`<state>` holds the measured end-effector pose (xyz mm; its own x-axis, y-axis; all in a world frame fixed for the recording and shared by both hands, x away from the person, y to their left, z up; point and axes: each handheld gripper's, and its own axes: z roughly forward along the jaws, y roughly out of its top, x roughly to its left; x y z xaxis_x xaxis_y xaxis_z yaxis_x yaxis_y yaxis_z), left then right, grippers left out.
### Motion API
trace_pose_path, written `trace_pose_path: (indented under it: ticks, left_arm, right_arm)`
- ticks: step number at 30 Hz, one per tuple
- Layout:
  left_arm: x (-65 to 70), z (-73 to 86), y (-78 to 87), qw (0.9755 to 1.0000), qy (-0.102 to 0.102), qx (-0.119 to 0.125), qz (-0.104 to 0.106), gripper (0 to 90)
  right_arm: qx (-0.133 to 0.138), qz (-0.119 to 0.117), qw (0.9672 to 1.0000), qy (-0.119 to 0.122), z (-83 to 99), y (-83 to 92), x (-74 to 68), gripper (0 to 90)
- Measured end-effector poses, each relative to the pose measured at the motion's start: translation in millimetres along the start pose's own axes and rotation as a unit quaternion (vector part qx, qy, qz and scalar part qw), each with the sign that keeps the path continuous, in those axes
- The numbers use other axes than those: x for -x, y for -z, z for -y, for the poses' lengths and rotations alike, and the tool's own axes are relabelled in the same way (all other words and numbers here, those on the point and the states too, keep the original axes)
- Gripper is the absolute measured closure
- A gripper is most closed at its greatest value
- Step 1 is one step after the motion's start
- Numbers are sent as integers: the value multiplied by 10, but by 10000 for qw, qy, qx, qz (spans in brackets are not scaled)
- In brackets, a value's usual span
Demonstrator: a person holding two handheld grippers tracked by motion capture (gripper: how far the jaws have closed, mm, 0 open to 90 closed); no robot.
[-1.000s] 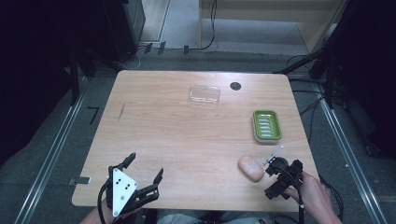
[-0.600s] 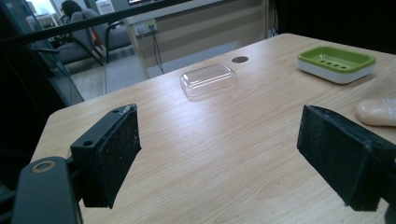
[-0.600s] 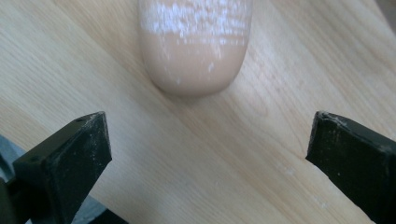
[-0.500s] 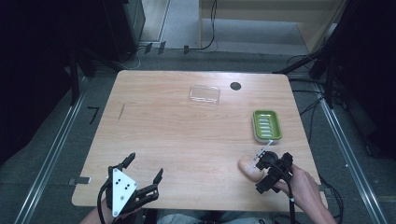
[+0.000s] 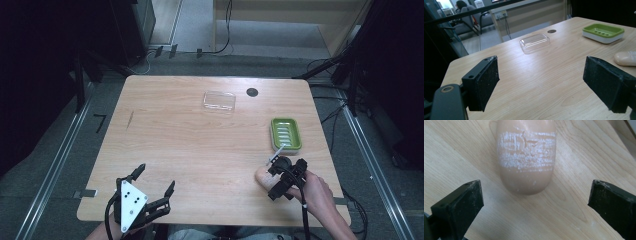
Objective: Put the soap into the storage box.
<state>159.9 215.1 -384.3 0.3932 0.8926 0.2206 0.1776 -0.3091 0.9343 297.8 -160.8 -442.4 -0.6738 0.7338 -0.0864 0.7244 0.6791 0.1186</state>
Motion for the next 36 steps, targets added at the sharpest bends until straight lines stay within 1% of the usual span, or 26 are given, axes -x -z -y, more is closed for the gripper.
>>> trace_pose_path:
  ticks: [6, 8, 13, 17, 21, 23, 28, 29, 31, 33, 34, 35, 36]
  left_arm:
    - [4, 0, -1, 10000, -6, -2, -3, 139]
    - [3, 0, -1, 10000, -6, -3, -4, 139]
    - [4, 1, 0, 10000, -5, 2, 0, 139]
    - [3, 1, -1, 10000, -9, -3, -6, 139]
    - [4, 1, -1, 10000, -7, -1, -7, 139]
    - [4, 1, -1, 10000, -10, -2, -6, 139]
    - [4, 1, -2, 10000, -21, -7, -9, 139]
    - [5, 1, -3, 10000, -21, -6, -12, 139]
    - [9, 0, -4, 10000, -22, -12, -7, 139]
    - [10, -1, -3, 10000, -25, -12, -12, 139]
    - [9, 0, -3, 10000, -21, -10, -14, 139]
    - [6, 0, -3, 10000, -14, -7, -18, 139]
    - [3, 0, -1, 10000, -9, -11, -14, 139]
  right_arm:
    - [14, -60, 10000, 8, -59, -26, 8, 0]
    - [2, -43, 10000, -16, -81, -30, 10, 0]
    - [-68, -84, 9999, -19, -141, -76, 22, 0]
    - [-62, -108, 9999, -20, -185, -93, 26, 0]
    - [-46, -157, 9999, 23, -237, -100, 3, 0]
    - [-47, -202, 9998, -2, -265, -105, -1, 0]
    - [-92, -248, 9996, 29, -310, -155, 12, 0]
    - [-96, -274, 9996, -2, -315, -164, 12, 0]
    - [-100, -252, 9996, 30, -330, -186, 19, 0]
    - [-124, -320, 9994, 49, -351, -216, 24, 0]
    - [-153, -333, 9993, 43, -364, -233, 22, 3]
    - [-235, -326, 9992, 85, -378, -240, 14, 6]
    - [-197, -334, 9992, 111, -388, -250, 9, 7]
